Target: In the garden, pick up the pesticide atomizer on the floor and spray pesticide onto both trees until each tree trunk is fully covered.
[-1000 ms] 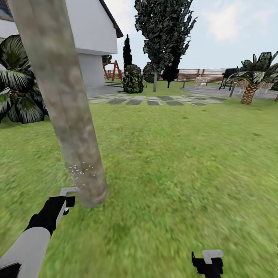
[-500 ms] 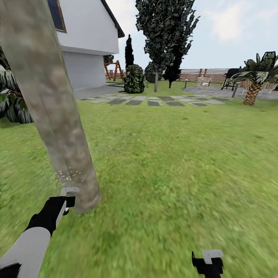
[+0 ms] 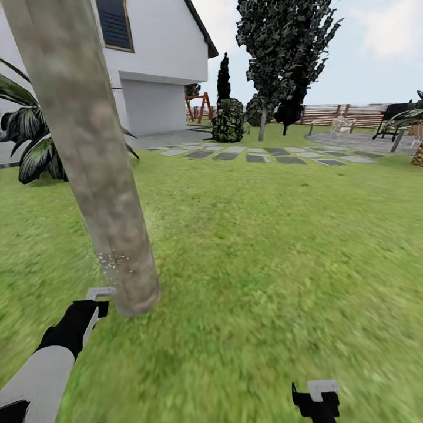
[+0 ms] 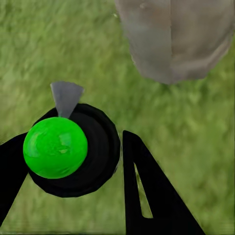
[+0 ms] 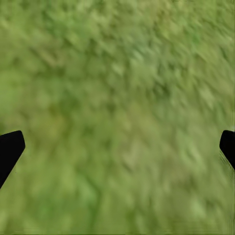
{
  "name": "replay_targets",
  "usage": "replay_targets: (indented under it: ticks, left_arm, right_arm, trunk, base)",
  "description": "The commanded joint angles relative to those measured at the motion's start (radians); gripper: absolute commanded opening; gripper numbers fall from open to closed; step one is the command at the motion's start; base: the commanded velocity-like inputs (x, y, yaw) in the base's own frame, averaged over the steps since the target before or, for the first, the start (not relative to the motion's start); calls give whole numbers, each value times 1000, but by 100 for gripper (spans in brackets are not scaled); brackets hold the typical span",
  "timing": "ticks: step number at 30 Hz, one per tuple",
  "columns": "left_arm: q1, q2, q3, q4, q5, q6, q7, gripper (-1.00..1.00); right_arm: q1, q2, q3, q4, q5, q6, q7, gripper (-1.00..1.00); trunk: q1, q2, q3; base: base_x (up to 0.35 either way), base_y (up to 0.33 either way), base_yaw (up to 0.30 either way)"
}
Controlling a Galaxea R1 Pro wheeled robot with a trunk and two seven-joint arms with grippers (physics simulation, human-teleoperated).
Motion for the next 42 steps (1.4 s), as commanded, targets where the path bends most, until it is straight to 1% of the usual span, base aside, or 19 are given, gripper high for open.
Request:
replay_targets:
  ticks: [1, 9, 17, 20, 23, 27, 29, 31, 33, 34, 35, 36, 38, 40, 42]
  left_arm:
    - [-1, -2, 0, -1, 1, 7, 9, -100]
    - [-1, -8, -7, 12, 2, 38, 11, -100]
    - [-1, -13, -5, 13, 5, 44, 10, -100]
    - [-1, -15, -5, 12, 5, 75, 8, -100]
    - [-1, -26, -5, 8, 5, 79, 8, -100]
    - [-1, -55, -8, 9, 4, 84, 8, -100]
    - [-1, -62, -7, 10, 4, 82, 9, -100]
    - [-1, -80, -6, 6, 2, 71, 10, -100]
    - [0, -86, -5, 8, 3, 62, 11, -100]
    - [9, -86, -3, 14, 3, 36, 12, -100]
    - [35, -82, -1, 21, 4, -7, 18, -100]
    - [48, -80, 0, 24, 4, -31, 20, -100]
    - [58, -80, 1, 30, 5, -50, 20, -100]
    - [64, -86, 1, 77, 5, -64, 21, -100]
    - [65, -88, 1, 102, 5, -87, 22, -100]
  right_arm:
    - [0, 0, -8, 1, 11, -3, -3, 100]
    - [0, 1, -8, 1, 11, -3, -3, 100]
    - [0, 1, -8, 1, 11, -3, -3, 100]
    - [0, 1, -8, 1, 11, -3, -3, 100]
    - [0, 1, -8, 1, 11, -3, -3, 100]
    - [0, 1, -8, 1, 11, -3, -3, 100]
    - [0, 1, -8, 1, 11, -3, -3, 100]
    - [0, 0, -8, 1, 9, -3, -4, 100]
    - [0, 0, -8, 1, 10, -3, -4, 100]
    - [0, 0, -8, 1, 10, -3, -3, 100]
    - [0, 1, -8, 1, 10, -3, -3, 100]
    - [0, 1, -8, 1, 10, -3, -3, 100]
    - [0, 1, -8, 1, 11, -3, -3, 100]
    - [0, 1, -8, 1, 11, -3, -3, 100]
    - [0, 1, -8, 1, 11, -3, -3, 100]
  trunk:
    - [0, 0, -1]
    - [0, 0, -1]
    - [0, 0, -1]
    - [0, 0, -1]
    - [0, 0, -1]
    - [0, 0, -1]
    - [0, 0, -1]
    - [0, 0, -1]
    - [0, 0, -1]
    - [0, 0, -1]
    - [0, 0, -1]
    - [0, 0, -1]
    - [0, 0, -1]
    - [0, 0, -1]
    - [0, 0, -1]
  base:
    - [113, -274, 48]
    - [74, -272, 15]
    - [-47, -55, 257]
    - [0, 0, 278]
    - [11, -3, 250]
    - [145, -187, 30]
    - [170, -223, 2]
    - [211, -203, 0]
    - [233, -182, 0]
    - [254, -170, 0]
    - [272, -153, 0]
    - [278, -146, 0]
    - [282, -142, 0]
    - [285, -139, 0]
    - [285, -138, 9]
